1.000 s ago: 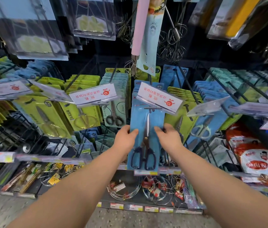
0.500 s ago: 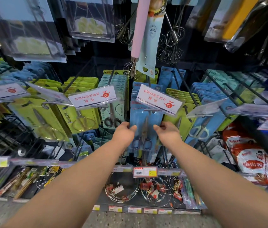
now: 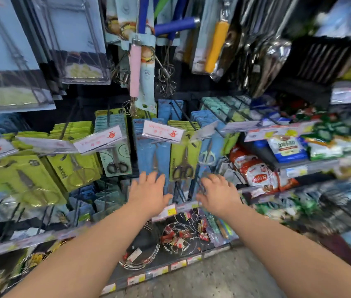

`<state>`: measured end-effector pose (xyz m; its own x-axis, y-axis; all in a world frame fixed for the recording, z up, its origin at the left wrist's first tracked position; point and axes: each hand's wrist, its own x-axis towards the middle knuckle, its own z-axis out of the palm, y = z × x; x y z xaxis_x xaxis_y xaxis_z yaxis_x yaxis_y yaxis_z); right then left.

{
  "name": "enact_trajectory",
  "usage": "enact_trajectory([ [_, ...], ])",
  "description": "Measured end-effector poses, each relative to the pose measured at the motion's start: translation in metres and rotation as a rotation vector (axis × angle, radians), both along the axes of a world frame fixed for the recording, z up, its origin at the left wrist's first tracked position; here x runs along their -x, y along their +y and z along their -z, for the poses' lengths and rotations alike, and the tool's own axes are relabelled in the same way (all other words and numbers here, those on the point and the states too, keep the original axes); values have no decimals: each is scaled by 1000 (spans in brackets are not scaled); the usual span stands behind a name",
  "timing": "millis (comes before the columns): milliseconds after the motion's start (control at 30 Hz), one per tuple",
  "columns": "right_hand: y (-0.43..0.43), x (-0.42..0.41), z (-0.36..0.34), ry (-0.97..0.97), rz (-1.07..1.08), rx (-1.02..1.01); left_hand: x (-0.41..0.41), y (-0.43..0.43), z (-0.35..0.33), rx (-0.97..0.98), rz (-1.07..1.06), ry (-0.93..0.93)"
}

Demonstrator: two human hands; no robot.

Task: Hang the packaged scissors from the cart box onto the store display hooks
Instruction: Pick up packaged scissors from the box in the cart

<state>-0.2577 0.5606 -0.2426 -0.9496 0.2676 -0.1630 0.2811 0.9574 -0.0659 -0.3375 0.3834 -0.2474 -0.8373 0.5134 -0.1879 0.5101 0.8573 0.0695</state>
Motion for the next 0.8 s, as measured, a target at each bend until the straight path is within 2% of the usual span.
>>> enact_trajectory([
  [333,81,-161,-9,-73,317,-27,-103,106,-13,-6,257,-56],
  [800,293,-429,-9,-80,683,38,-336,374,-7,-12,605,-127],
])
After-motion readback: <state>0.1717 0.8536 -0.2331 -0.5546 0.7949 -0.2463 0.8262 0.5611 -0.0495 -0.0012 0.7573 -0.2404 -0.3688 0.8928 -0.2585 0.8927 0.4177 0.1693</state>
